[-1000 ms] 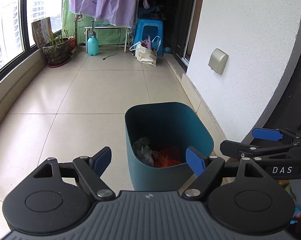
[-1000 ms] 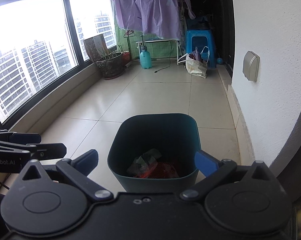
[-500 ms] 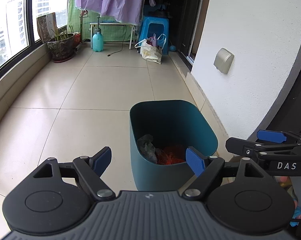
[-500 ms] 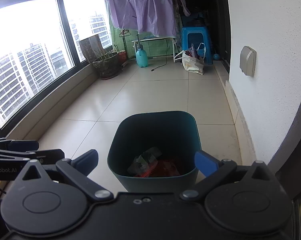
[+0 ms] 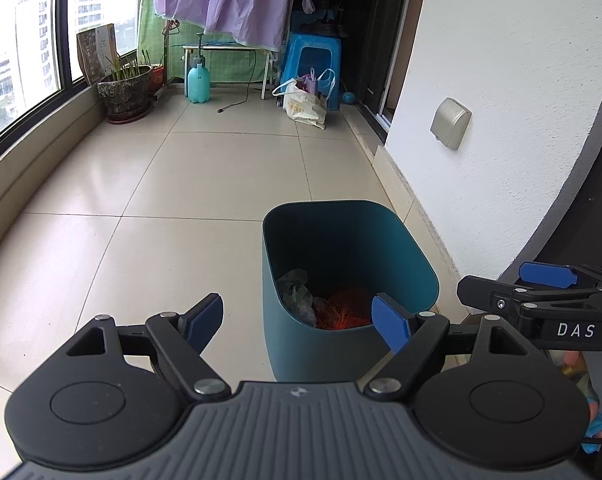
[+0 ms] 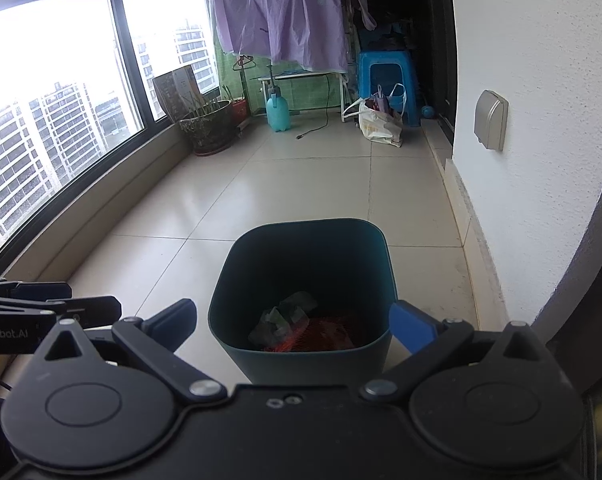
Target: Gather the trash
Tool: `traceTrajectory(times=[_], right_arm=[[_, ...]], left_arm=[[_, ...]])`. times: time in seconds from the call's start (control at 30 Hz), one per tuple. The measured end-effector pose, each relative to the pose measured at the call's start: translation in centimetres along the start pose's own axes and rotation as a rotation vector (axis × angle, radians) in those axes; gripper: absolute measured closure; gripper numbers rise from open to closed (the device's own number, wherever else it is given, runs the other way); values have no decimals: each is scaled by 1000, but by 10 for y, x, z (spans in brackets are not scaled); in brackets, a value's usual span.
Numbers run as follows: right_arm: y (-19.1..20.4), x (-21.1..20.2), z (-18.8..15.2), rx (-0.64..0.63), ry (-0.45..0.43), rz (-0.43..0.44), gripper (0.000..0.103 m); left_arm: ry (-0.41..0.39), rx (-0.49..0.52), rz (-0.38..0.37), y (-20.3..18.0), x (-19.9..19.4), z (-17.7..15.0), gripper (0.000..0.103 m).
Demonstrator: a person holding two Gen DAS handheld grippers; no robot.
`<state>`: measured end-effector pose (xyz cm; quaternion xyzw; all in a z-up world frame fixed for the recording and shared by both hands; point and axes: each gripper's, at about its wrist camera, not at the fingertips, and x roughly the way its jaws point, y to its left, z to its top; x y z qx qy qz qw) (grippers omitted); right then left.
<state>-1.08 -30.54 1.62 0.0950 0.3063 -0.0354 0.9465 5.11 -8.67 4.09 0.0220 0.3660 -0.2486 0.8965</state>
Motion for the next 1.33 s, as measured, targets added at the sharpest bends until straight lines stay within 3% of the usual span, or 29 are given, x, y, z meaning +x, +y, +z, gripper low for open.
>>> traceTrajectory(times=[0.43, 1.33], right_arm=[[8, -1, -1, -47, -6, 39, 0], [10, 0, 1, -38, 11, 31, 0]], left_arm=[[-32, 45, -15, -3, -7, -4, 21], [-10, 53, -15, -3, -5, -5, 21]])
